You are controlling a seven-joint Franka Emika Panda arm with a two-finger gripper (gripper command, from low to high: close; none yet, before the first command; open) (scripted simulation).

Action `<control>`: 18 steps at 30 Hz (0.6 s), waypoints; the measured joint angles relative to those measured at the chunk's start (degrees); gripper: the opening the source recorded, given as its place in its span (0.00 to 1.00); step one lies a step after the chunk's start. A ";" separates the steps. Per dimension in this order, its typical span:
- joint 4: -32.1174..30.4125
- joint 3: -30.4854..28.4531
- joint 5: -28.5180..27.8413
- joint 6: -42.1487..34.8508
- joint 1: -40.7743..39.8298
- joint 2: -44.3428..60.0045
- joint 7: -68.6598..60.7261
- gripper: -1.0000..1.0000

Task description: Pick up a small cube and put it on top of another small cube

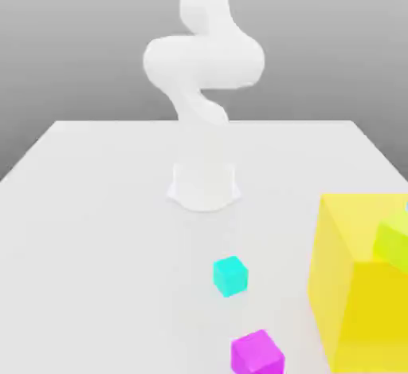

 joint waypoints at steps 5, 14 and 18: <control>-0.66 6.28 -3.28 2.63 -5.60 9.27 12.41 0.50; -1.76 14.63 -11.23 7.05 -12.32 25.70 35.69 0.50; -2.24 16.40 -14.77 8.96 -13.43 33.08 46.02 0.50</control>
